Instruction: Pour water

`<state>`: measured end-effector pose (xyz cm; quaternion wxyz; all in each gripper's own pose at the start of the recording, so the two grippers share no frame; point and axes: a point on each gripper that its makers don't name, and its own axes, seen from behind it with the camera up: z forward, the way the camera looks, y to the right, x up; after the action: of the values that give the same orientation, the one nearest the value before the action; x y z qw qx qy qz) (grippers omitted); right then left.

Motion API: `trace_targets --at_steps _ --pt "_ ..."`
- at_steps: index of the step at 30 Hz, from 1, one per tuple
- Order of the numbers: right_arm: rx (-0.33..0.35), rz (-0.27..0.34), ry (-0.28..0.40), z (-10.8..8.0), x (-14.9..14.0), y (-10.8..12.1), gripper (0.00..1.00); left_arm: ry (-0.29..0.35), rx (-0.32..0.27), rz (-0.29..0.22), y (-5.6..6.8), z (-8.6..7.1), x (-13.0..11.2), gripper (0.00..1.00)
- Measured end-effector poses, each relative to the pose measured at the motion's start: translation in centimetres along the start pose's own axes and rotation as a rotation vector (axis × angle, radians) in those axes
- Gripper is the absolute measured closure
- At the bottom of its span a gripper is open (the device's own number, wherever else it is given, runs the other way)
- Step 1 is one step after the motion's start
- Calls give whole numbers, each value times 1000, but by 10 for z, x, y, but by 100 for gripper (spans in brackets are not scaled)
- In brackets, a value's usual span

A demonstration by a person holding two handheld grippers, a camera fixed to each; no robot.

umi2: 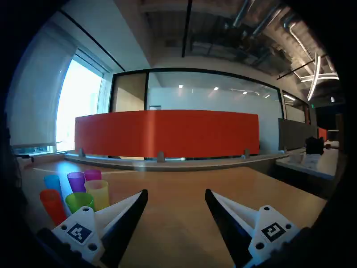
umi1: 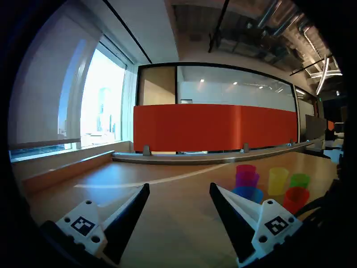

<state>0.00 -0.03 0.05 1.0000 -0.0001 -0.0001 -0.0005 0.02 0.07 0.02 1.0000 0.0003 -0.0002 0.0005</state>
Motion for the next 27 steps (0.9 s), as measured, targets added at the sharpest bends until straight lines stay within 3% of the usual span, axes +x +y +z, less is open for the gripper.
trace_targets --at_steps 10,15,21,27 --pt "-2 0 1 -1 1 0 0 1 -5 -1 1 1 0 0" --pt "-11 -1 7 -1 1 3 0 8 5 3 -6 5 0 0" --pt "-12 -9 31 -6 13 4 1 51 12 58 -17 6 19 0" --pt "-12 -24 30 -9 27 3 0 55 -6 41 -15 9 30 0"
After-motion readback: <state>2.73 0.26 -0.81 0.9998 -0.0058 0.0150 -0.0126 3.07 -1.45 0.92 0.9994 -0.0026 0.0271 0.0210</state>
